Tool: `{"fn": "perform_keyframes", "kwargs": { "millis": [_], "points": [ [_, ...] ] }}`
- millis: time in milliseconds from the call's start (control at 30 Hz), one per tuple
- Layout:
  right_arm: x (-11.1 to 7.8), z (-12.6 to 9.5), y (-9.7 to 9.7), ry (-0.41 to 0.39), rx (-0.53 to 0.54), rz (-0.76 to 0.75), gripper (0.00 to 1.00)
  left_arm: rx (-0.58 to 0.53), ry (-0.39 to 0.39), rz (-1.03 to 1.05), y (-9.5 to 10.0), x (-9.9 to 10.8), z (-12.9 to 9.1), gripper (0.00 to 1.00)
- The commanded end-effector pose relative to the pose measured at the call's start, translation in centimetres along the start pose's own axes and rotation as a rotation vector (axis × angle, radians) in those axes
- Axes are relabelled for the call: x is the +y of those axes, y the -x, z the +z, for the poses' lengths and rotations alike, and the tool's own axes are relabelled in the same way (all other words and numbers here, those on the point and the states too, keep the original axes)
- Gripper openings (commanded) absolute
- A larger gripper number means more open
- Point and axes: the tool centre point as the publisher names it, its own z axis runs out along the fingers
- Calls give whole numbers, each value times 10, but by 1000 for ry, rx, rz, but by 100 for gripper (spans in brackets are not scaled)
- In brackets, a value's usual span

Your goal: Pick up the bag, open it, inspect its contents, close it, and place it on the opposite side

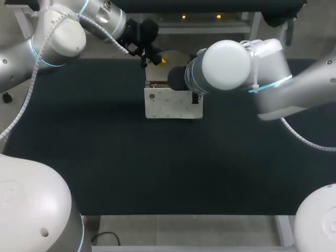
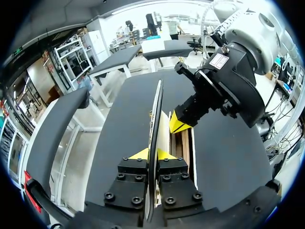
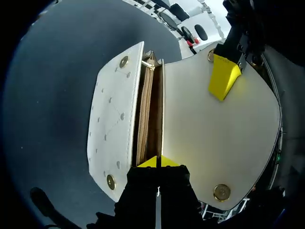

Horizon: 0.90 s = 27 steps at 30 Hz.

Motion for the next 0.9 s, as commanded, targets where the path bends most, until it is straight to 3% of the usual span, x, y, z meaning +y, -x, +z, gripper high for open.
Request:
{"fn": "perform_keyframes", "kwargs": {
  "millis": [33,567,900],
  "points": [
    [6,4,-3,-4,7,-8,0,-9,6,-13,1,-1,0,0],
    [1,7,-22,-5,52,5,0,-14,-32,-38,3,-3,-4,0],
    [6,25,-14,-15,48,-6,0,9,-54,-9,-4,-7,-6,0]
  ]
}}
